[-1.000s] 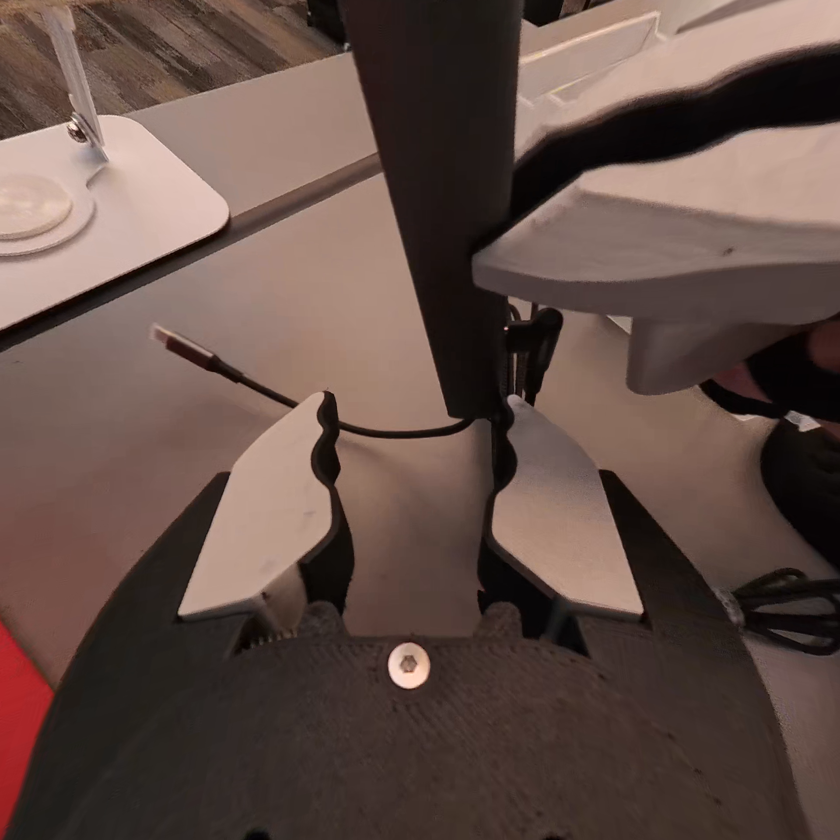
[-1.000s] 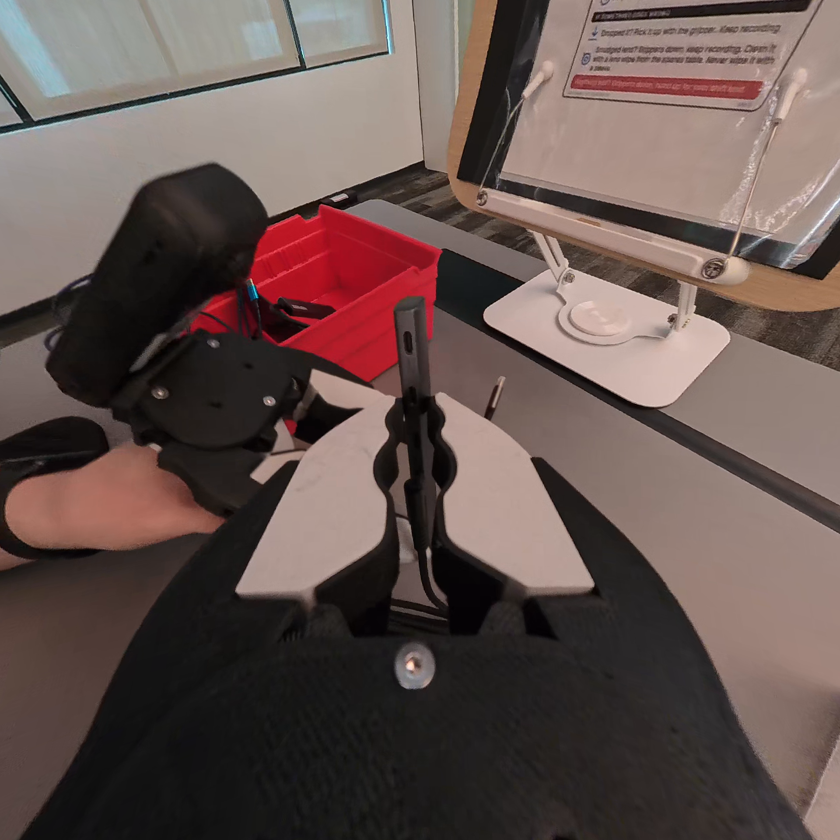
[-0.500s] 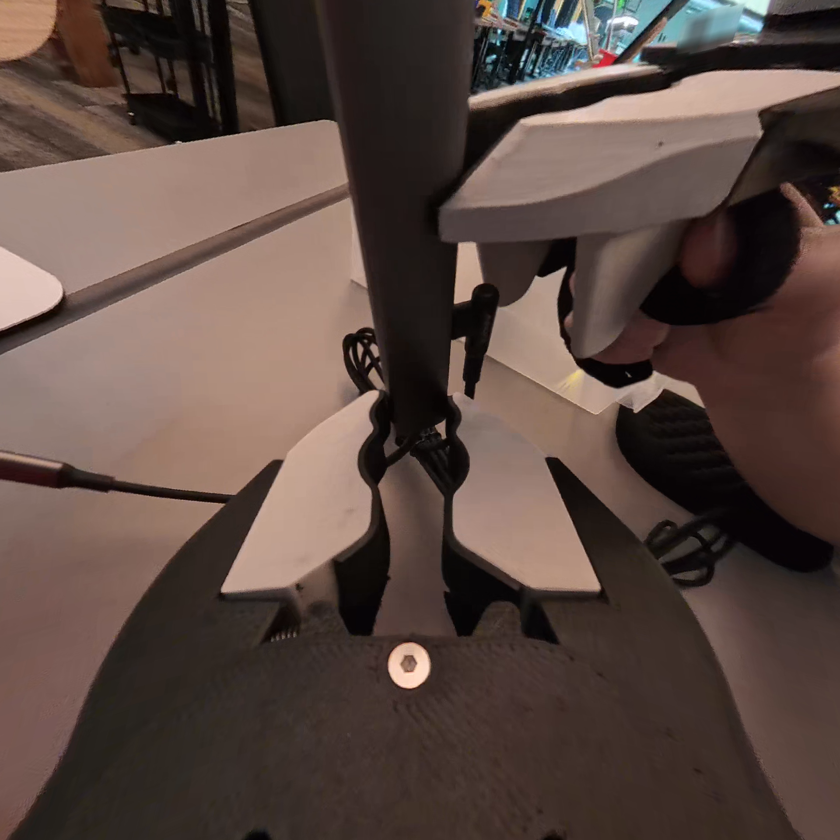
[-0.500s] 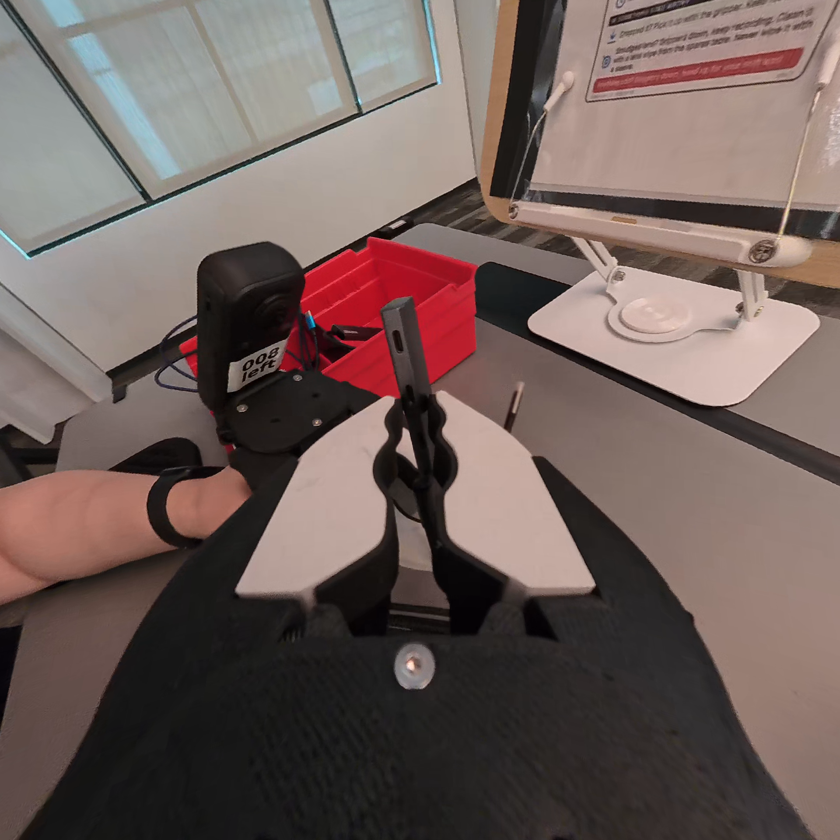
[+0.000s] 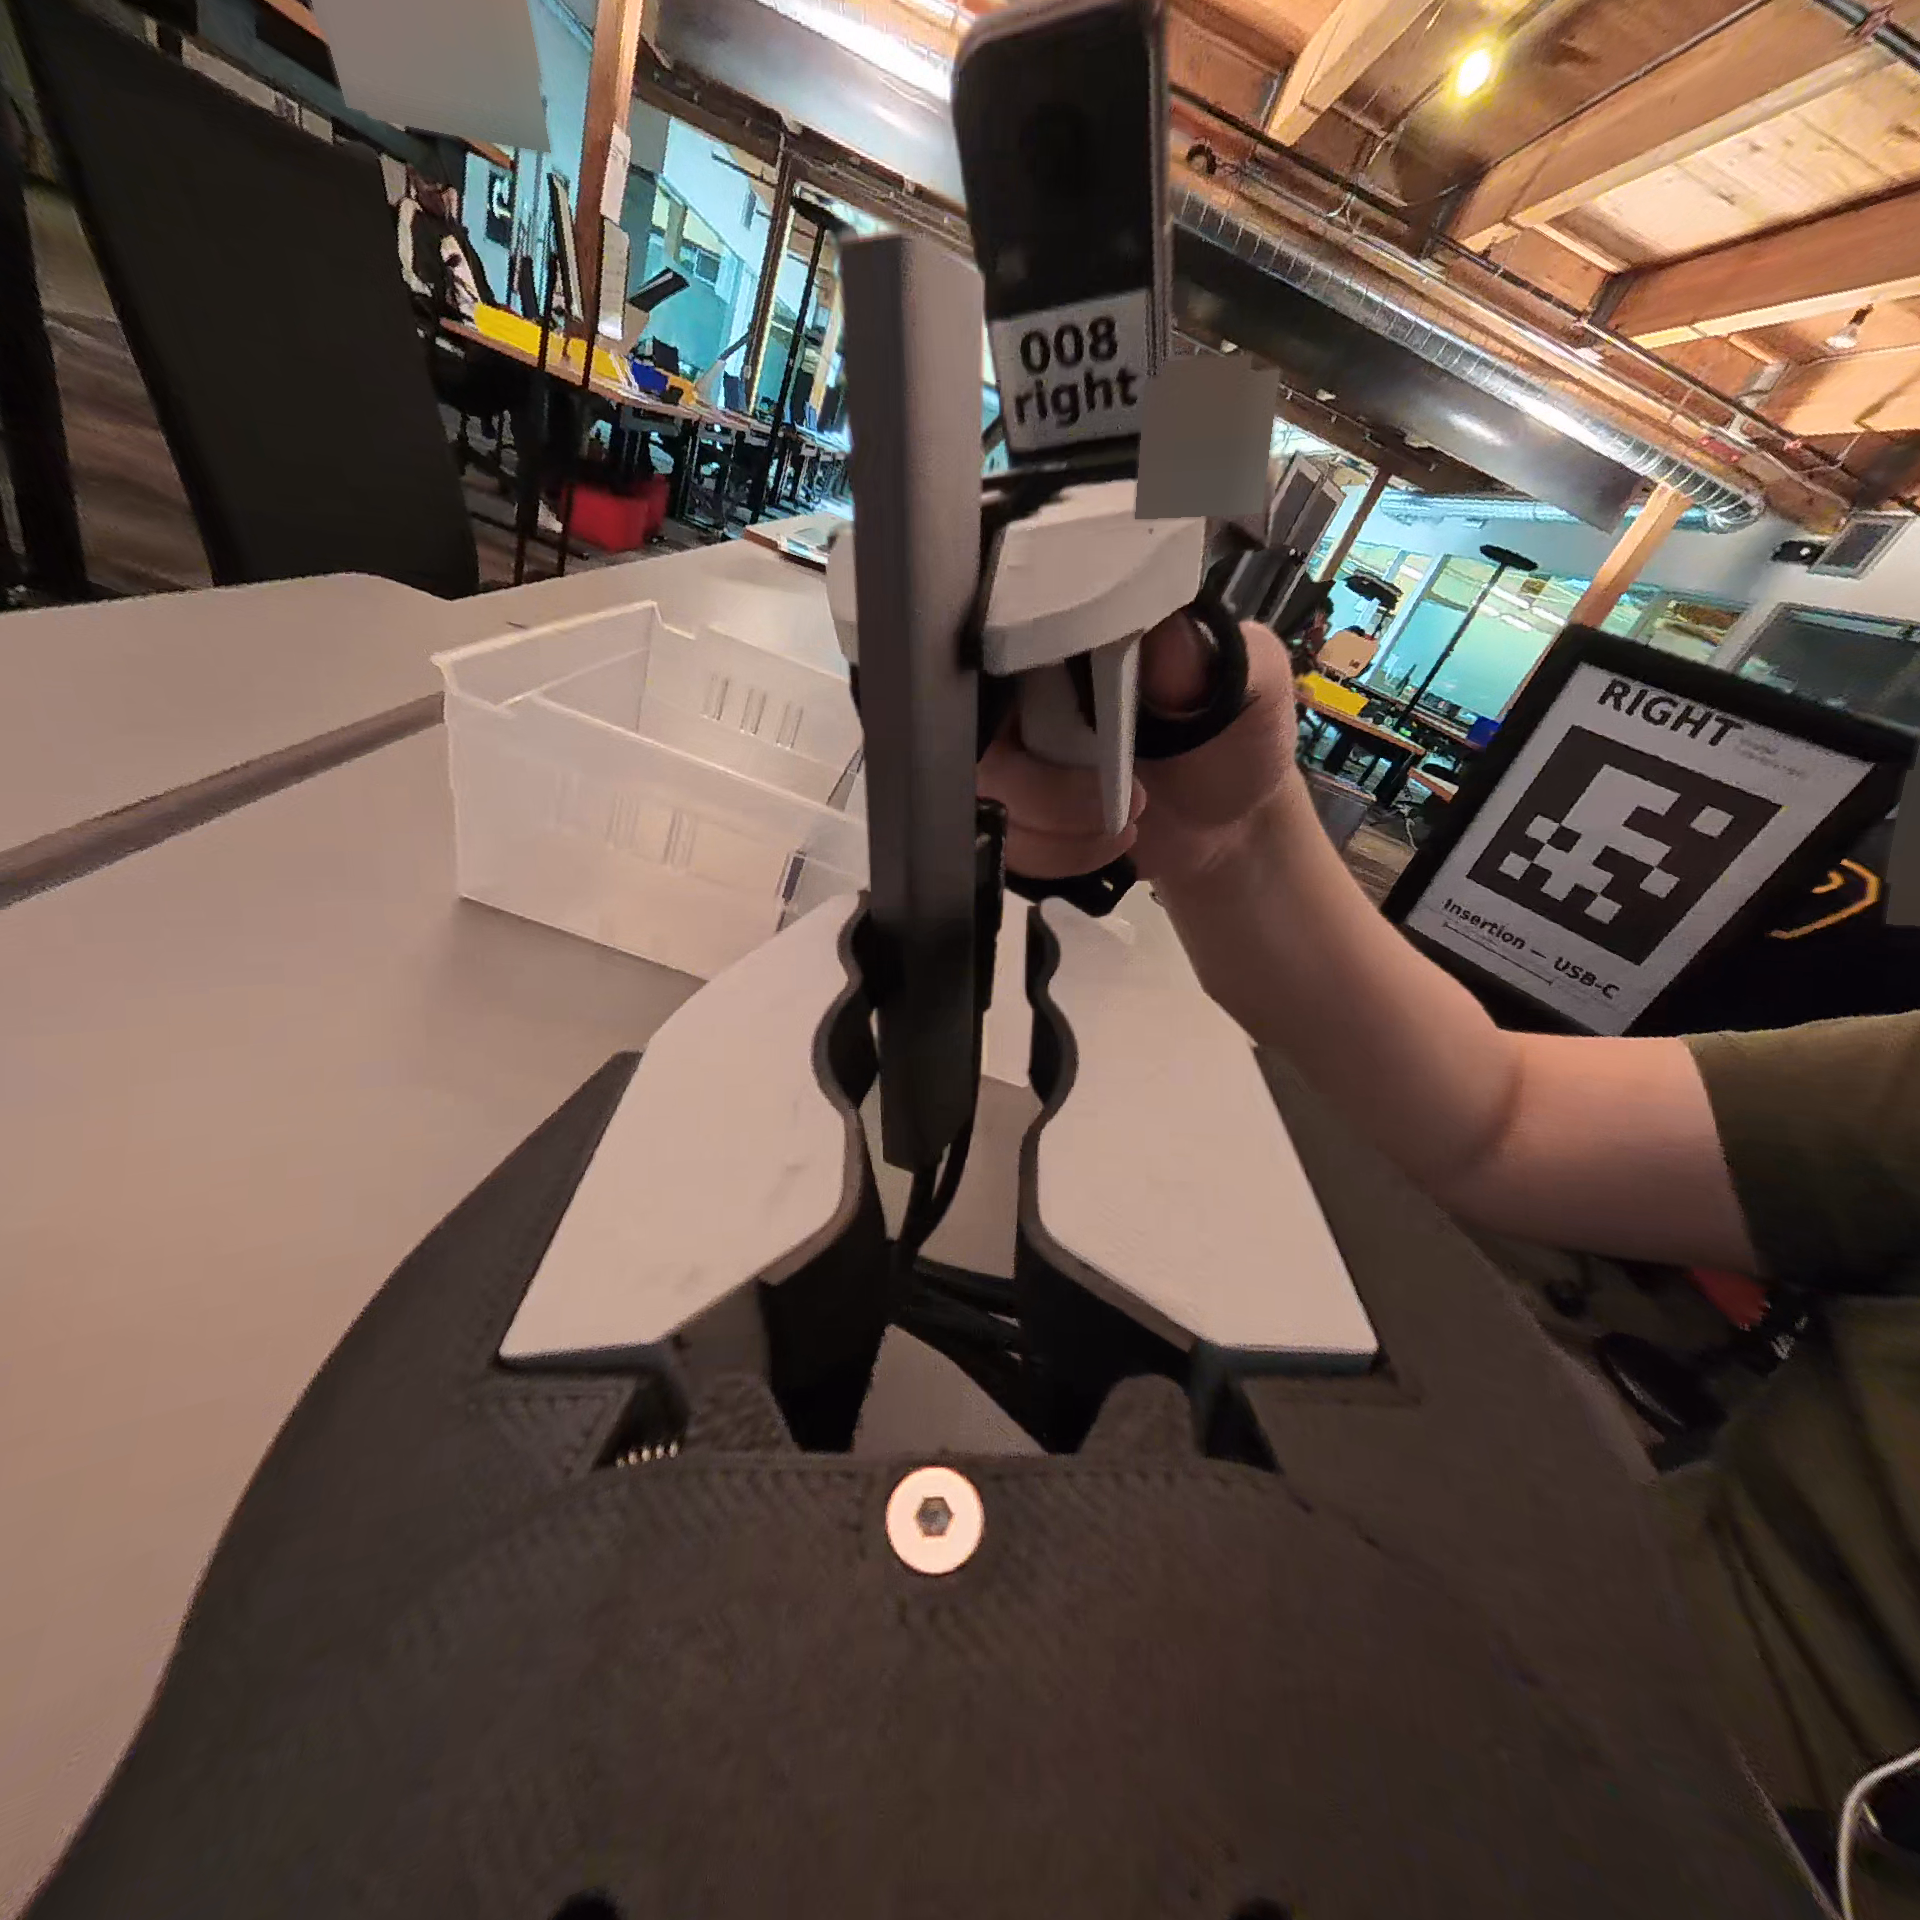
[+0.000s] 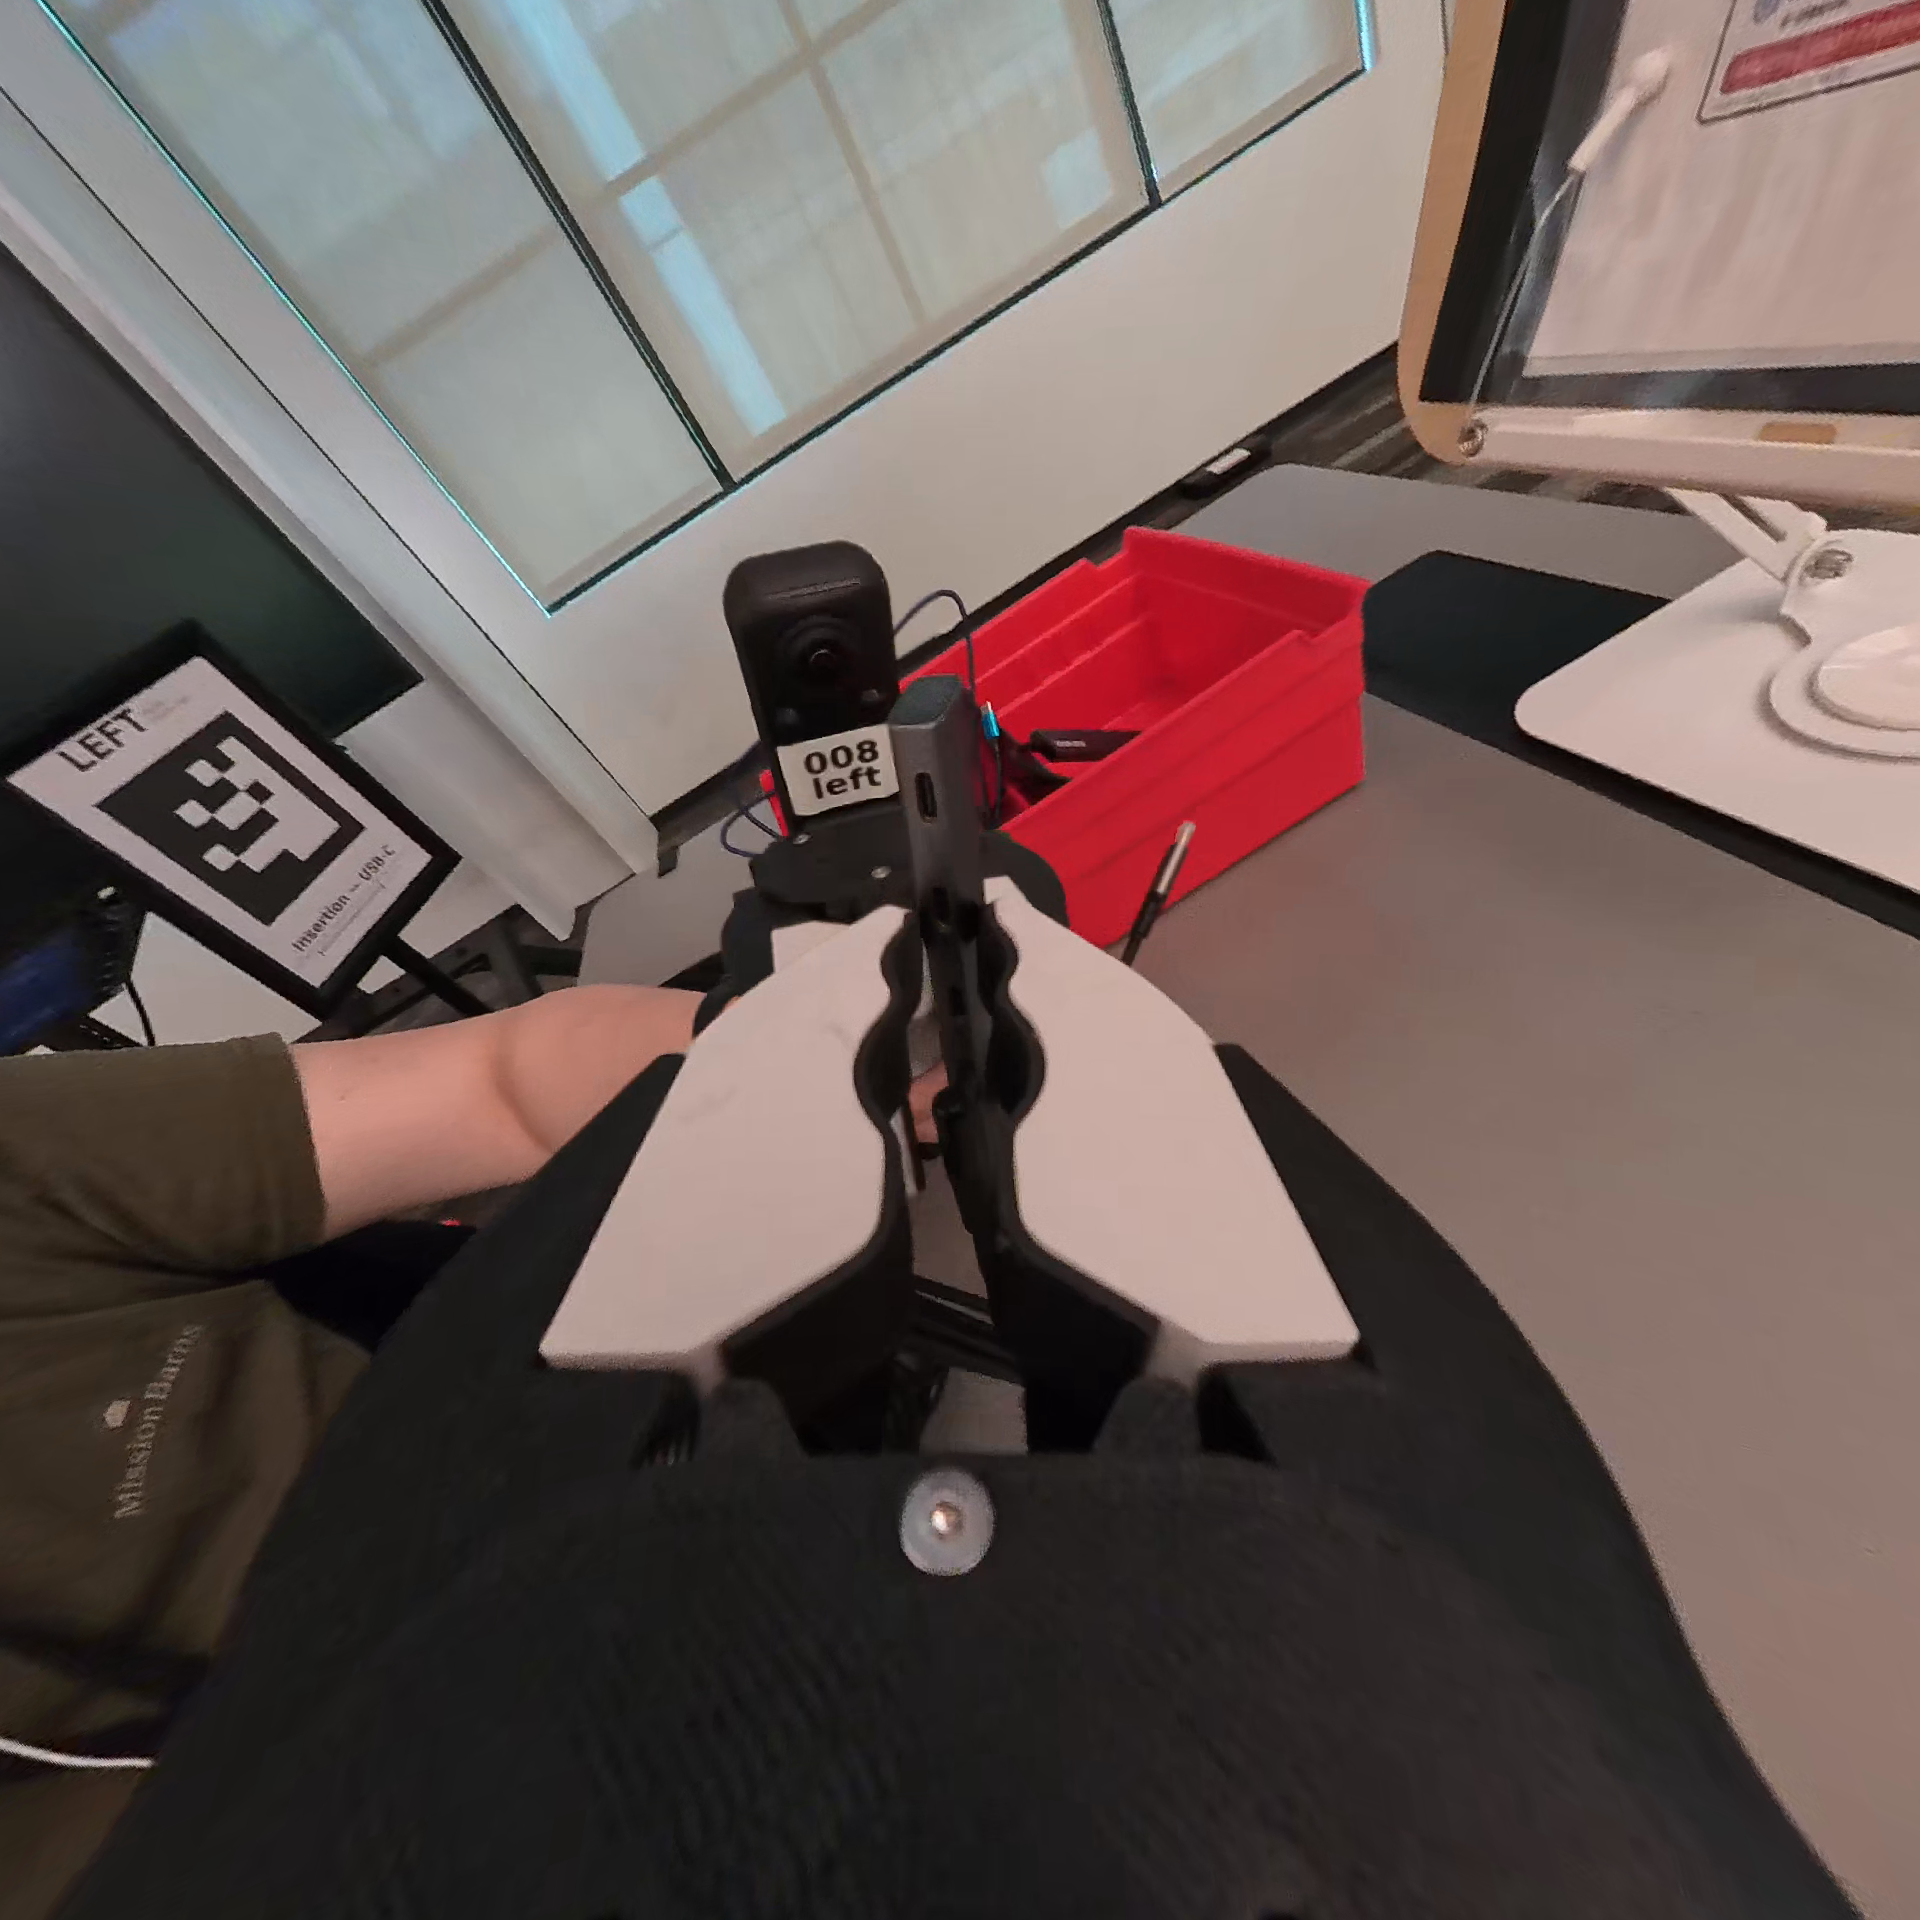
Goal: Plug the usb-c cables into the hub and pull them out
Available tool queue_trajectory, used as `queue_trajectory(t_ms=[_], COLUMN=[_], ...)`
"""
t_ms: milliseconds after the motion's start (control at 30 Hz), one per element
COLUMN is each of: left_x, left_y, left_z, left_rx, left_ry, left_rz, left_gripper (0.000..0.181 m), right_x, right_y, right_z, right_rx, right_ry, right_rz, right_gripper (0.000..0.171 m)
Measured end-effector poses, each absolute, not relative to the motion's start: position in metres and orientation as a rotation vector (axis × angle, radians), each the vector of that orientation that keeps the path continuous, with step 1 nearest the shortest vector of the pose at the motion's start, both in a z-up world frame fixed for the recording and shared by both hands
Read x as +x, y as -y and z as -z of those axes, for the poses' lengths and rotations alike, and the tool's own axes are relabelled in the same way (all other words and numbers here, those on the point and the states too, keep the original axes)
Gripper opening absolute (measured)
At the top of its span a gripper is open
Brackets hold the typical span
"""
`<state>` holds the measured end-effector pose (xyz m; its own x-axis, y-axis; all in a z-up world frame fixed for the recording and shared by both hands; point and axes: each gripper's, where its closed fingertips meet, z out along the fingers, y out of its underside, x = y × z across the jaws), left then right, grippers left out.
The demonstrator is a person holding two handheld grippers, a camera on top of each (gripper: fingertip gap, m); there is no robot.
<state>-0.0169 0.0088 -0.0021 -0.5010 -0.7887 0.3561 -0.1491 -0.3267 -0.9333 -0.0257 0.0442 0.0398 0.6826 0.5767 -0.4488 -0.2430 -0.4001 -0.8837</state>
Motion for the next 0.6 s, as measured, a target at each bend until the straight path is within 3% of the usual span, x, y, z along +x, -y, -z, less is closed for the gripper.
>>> queue_trajectory(t_ms=[100,200,467,600], left_x=[-0.021,-0.027,-0.027,-0.031], left_y=[-0.019,-0.03,-0.019,-0.014], left_z=[-0.011,-0.022,-0.015,-0.027], left_rx=[-1.215,-1.204,-1.325,-1.248], left_ry=[-1.411,-1.382,-1.475,-1.477], left_rz=[1.84,1.802,1.838,1.819], left_gripper=[0.03,0.023,0.022,0.029], right_x=[-0.029,-0.033,-0.034,-0.035], right_y=[-0.041,-0.039,-0.04,-0.037], right_z=[-0.043,-0.042,-0.041,-0.046], right_rx=[-1.749,-1.746,-1.733,-1.7], right_ry=[0.305,0.346,0.372,0.367], right_rz=[-0.931,-0.935,-0.936,-1.006], right_gripper=[0.011,0.011,0.011,0.011])
